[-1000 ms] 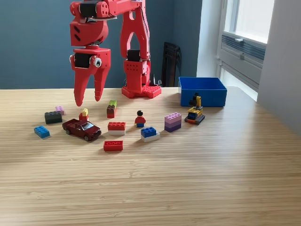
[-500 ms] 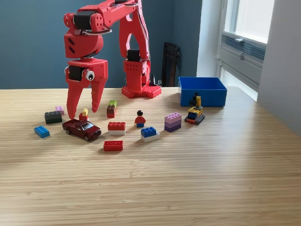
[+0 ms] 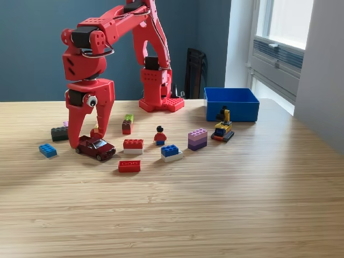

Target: Grasp a lego block and put it in the bin.

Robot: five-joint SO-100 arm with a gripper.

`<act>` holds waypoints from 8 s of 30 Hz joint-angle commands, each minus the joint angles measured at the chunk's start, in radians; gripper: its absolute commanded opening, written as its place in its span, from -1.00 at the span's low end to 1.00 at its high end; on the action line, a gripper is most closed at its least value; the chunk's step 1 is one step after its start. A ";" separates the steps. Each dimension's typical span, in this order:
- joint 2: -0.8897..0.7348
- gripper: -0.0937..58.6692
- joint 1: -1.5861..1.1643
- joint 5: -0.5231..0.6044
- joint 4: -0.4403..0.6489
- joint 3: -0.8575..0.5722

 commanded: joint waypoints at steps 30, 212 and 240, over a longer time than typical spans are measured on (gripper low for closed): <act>-0.133 -0.99 -0.003 -0.008 0.075 -0.170; 0.525 -0.21 -0.620 -0.316 0.187 0.305; 0.529 -0.14 -0.508 -0.505 -0.187 0.646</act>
